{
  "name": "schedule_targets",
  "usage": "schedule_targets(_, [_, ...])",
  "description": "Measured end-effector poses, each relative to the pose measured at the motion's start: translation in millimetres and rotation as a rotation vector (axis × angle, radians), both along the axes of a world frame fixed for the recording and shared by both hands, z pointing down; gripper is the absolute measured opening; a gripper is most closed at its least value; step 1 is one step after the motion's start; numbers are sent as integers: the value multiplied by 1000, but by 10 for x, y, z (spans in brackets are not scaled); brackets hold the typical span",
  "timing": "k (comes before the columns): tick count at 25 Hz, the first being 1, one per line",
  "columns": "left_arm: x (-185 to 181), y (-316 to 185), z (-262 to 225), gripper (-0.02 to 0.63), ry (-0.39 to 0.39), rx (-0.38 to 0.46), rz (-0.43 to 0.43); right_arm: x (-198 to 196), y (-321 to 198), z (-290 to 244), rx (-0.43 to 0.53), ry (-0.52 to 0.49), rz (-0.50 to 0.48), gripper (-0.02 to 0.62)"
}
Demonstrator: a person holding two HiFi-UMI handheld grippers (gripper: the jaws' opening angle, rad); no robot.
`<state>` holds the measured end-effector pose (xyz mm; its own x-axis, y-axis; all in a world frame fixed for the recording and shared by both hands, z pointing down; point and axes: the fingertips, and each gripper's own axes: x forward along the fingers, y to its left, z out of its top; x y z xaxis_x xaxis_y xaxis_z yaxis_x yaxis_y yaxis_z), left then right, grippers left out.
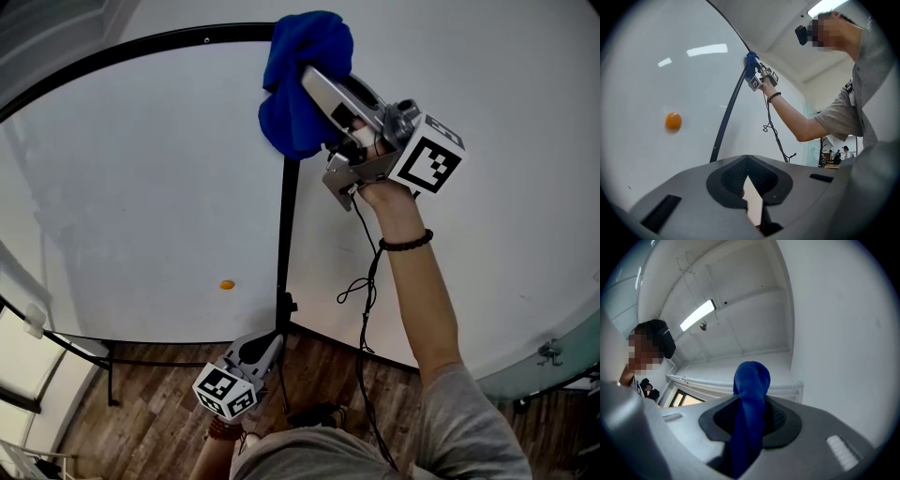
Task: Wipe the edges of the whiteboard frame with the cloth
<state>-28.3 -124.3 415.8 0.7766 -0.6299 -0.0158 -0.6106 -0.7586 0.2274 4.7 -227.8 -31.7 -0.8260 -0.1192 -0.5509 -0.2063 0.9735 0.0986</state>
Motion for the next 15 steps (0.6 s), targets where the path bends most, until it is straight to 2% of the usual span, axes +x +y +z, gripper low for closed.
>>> schedule_targets(15, [34,-31,-88,8,1,-8,-2,30,-44,23,-12,-14,15,107])
